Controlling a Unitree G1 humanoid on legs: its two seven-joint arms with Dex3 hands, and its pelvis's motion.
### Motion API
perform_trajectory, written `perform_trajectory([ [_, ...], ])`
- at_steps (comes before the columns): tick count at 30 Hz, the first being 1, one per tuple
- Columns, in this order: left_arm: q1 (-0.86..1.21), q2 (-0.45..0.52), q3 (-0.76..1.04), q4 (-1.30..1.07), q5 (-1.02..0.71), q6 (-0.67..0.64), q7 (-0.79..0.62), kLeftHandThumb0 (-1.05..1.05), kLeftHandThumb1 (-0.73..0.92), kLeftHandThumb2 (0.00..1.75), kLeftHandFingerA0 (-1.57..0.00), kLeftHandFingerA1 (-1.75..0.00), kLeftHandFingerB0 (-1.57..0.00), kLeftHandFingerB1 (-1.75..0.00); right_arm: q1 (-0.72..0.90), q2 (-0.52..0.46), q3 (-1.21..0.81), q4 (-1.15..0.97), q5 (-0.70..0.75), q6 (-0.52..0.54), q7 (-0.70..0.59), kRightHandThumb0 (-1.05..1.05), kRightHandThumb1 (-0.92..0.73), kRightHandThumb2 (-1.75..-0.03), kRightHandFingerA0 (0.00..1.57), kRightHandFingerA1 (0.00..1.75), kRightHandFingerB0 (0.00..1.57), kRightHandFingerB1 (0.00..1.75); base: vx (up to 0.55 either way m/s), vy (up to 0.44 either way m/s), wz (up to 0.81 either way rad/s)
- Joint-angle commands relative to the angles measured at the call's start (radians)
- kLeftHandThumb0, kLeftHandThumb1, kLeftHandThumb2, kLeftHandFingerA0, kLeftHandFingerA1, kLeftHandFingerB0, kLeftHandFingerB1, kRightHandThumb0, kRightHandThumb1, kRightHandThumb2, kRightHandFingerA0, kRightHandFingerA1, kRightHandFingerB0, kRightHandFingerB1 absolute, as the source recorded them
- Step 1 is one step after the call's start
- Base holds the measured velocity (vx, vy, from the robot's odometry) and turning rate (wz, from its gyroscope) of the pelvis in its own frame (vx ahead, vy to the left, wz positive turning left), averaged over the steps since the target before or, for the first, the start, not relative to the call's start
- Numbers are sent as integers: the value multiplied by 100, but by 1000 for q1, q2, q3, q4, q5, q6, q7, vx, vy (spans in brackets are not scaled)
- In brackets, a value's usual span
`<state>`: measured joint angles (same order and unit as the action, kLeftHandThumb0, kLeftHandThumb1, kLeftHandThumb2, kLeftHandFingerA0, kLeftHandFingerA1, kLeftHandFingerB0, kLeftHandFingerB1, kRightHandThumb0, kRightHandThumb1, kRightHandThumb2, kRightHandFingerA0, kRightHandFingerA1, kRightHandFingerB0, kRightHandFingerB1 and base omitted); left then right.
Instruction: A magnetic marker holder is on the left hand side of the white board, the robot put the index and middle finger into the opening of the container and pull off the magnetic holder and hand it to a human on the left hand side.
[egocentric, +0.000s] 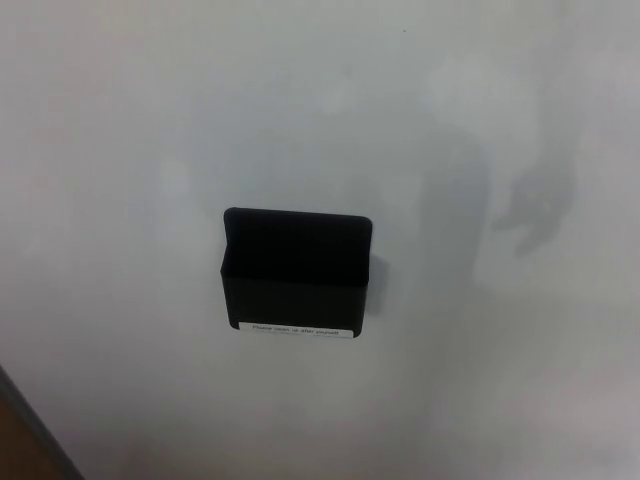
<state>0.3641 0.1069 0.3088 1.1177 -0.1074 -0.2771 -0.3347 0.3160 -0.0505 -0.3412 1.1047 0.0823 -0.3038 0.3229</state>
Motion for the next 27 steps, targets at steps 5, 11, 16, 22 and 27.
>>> perform_trajectory([
  [5,-86,6,18,-30,-48,-297,-112,-68,48,80,-26,-44,-17,-39,-127,17,-94,44,134,-248,156,-69,-62,-62,76,59,48,36,0,0,0],
  [11,-84,-33,1,-142,-68,-329,-144,-64,50,79,-24,-43,-15,-39,-144,13,-89,24,122,-308,161,-64,-65,-60,70,57,43,33,0,0,0],
  [16,-9,-28,-57,-440,-35,-367,-130,-67,50,79,-21,-43,-12,-38,-136,10,-77,40,110,-330,142,-65,-67,-61,68,57,42,33,0,0,0],
  [22,38,13,-84,-771,82,-331,-53,-69,49,79,-22,-43,-12,-38,-126,15,-98,62,144,-299,171,-60,-69,-61,64,58,40,33,0,0,0],
  [27,55,57,-85,-1010,167,-270,-23,-68,48,78,-23,-44,-13,-38,-108,11,-99,77,145,-305,167,-61,-69,-61,64,59,40,33,0,0,0],
])
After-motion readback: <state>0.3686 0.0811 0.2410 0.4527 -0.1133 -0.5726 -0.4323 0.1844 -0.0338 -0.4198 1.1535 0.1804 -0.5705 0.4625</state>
